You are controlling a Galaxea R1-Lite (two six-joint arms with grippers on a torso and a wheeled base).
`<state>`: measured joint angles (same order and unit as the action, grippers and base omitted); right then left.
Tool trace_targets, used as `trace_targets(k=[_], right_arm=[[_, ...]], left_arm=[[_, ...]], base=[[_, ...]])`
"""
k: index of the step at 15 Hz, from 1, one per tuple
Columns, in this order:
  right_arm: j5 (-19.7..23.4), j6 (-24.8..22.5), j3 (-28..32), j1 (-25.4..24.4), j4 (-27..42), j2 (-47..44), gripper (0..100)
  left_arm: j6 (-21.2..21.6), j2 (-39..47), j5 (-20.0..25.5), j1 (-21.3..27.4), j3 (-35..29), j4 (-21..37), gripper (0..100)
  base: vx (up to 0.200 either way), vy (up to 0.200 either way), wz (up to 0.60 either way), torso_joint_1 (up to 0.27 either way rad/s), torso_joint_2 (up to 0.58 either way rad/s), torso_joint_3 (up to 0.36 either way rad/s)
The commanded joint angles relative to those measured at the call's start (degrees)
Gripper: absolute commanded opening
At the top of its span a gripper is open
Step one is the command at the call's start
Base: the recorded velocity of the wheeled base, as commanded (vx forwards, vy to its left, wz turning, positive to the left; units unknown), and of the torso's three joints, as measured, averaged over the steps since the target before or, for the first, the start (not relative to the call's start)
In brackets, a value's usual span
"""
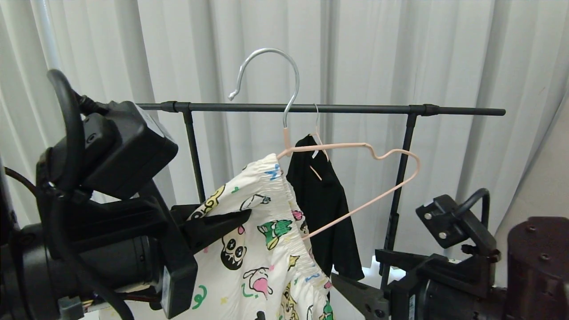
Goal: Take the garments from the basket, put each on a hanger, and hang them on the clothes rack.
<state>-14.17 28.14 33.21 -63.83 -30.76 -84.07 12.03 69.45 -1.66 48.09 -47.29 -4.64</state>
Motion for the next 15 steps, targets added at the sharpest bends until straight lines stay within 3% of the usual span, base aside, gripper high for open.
trace_targets(k=[1, 8, 12, 15], right_arm=[[0.45, -0.10, 2.74, -0.42, -0.80, -5.32, 100], [0.54, -0.01, 2.56, -4.02, -0.80, -6.20, 100], [0.28, -0.10, -0.42, 1.52, -0.71, -3.47, 100], [0.28, -3.35, -2.27, 1.69, -1.06, -2.15, 100]], left_arm=[[0.01, -0.81, -0.01, 0.16, 0.09, -0.01, 0], [0.18, -0.98, 0.08, 0.51, -0.09, -0.01, 0], [3.09, -1.86, 0.08, 0.60, 0.97, -0.01, 0], [3.09, -1.77, 0.16, 1.30, 0.97, -0.01, 0]], base=[[0.000, 0.000, 0.00, 0.000, 0.00, 0.000], [0.000, 0.000, 0.00, 0.000, 0.00, 0.000], [0.000, 0.000, 0.00, 0.000, 0.00, 0.000], [0.000, 0.000, 0.00, 0.000, 0.00, 0.000]])
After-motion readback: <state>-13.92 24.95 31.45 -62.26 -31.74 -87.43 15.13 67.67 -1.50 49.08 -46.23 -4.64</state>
